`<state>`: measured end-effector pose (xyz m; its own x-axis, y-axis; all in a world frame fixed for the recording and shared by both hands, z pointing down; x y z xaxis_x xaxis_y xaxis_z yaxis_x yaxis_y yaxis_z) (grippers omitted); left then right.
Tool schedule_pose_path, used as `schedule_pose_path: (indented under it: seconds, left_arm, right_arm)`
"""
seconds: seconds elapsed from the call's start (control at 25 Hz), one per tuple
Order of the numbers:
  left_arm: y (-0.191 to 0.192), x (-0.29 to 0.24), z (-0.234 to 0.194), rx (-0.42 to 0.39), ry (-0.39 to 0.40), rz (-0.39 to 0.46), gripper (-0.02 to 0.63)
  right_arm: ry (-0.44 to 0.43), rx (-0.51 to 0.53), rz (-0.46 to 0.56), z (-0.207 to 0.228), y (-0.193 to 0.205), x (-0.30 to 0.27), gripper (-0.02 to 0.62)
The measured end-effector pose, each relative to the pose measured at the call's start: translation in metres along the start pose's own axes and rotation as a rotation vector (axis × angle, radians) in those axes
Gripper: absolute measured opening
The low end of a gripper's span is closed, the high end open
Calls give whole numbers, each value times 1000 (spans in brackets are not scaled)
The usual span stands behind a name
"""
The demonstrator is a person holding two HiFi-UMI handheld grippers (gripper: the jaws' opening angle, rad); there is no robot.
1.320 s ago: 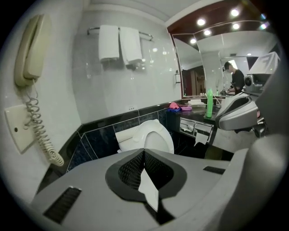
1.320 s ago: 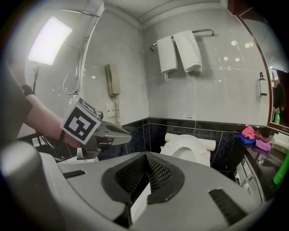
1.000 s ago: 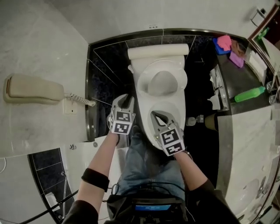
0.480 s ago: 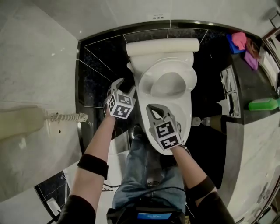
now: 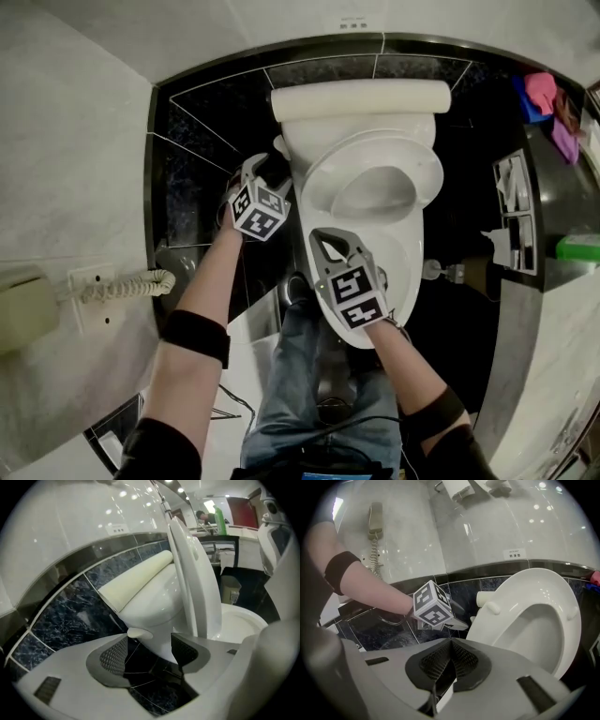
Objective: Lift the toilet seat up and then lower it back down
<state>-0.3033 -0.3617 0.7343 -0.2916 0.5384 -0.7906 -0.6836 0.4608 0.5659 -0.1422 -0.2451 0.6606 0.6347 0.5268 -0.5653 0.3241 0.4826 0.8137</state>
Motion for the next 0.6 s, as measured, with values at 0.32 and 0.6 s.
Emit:
schedule_pose_path:
  seconds: [0.32,0.6]
  left_arm:
    - [8,-41,-17,-333,1,-141,299]
    - [10,-72,-28,-403,29,-207,299]
  right_arm:
    - [-14,-32,5,4,7,-23,0]
    - [-25,-50,5,3,11,-36,0]
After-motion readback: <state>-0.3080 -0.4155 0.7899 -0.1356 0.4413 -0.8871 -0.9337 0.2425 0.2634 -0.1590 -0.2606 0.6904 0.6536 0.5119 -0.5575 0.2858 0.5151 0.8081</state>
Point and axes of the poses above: the fingertips, and each gripper's own axes: x backward along the fingers, z to its right, y out of its underside, the point moved 8 cm from there along x, backward along the fingers, and after that the axes turned 8 degrees about y, right-handed, at the moved point
